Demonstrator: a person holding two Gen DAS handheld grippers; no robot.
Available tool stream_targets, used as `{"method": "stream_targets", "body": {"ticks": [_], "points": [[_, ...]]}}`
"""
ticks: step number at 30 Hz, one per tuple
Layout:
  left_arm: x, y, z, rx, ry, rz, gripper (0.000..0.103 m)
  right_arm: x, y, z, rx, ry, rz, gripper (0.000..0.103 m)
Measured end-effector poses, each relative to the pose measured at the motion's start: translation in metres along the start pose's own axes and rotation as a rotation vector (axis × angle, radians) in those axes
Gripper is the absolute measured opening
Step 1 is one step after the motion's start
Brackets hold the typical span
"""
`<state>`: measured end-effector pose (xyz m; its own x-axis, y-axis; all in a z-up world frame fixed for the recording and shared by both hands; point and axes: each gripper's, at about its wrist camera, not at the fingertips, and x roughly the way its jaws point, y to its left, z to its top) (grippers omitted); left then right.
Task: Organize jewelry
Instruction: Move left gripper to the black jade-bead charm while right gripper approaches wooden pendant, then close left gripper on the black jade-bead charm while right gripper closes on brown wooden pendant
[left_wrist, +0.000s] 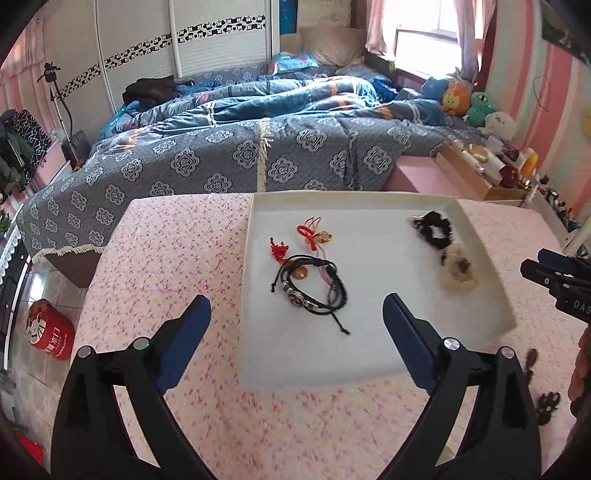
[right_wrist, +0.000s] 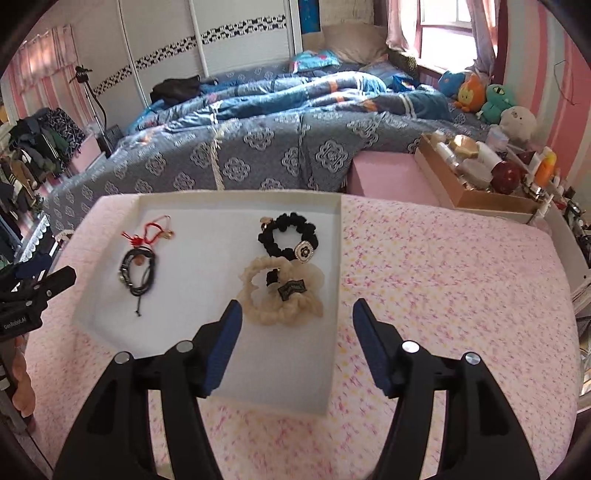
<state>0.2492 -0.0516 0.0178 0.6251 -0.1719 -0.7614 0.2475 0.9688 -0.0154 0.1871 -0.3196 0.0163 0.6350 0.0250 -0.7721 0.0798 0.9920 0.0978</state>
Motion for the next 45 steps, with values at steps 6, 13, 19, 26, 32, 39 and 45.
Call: {"method": "stream_targets", "body": {"ticks": [6, 13, 19, 26, 32, 39, 45], "points": [[-0.036, -0.011, -0.011, 0.01, -0.016, -0.027, 0.095, -0.036, -0.01, -0.007, 0.001, -0.038, -0.005, 0.068], [-0.063, -0.031, -0.037, 0.038, -0.004, -0.039, 0.096, -0.067, -0.014, -0.03, -0.01, -0.054, -0.007, 0.068], [-0.077, -0.046, -0.066, 0.049, 0.002, -0.039, 0.098, -0.082, -0.02, -0.061, -0.01, -0.044, -0.035, 0.07], [-0.084, -0.059, -0.103, 0.058, 0.016, -0.027, 0.1, -0.089, -0.03, -0.101, 0.018, -0.029, -0.068, 0.07], [-0.072, -0.07, -0.128, 0.059, 0.038, -0.019, 0.1, -0.087, -0.032, -0.124, 0.03, -0.036, -0.094, 0.071], [-0.048, -0.071, -0.15, 0.022, 0.085, -0.03, 0.1, -0.077, -0.028, -0.146, 0.036, -0.048, -0.107, 0.071], [-0.035, -0.078, -0.161, 0.049, 0.121, -0.053, 0.1, -0.063, -0.022, -0.156, 0.025, -0.013, -0.11, 0.071]]}}
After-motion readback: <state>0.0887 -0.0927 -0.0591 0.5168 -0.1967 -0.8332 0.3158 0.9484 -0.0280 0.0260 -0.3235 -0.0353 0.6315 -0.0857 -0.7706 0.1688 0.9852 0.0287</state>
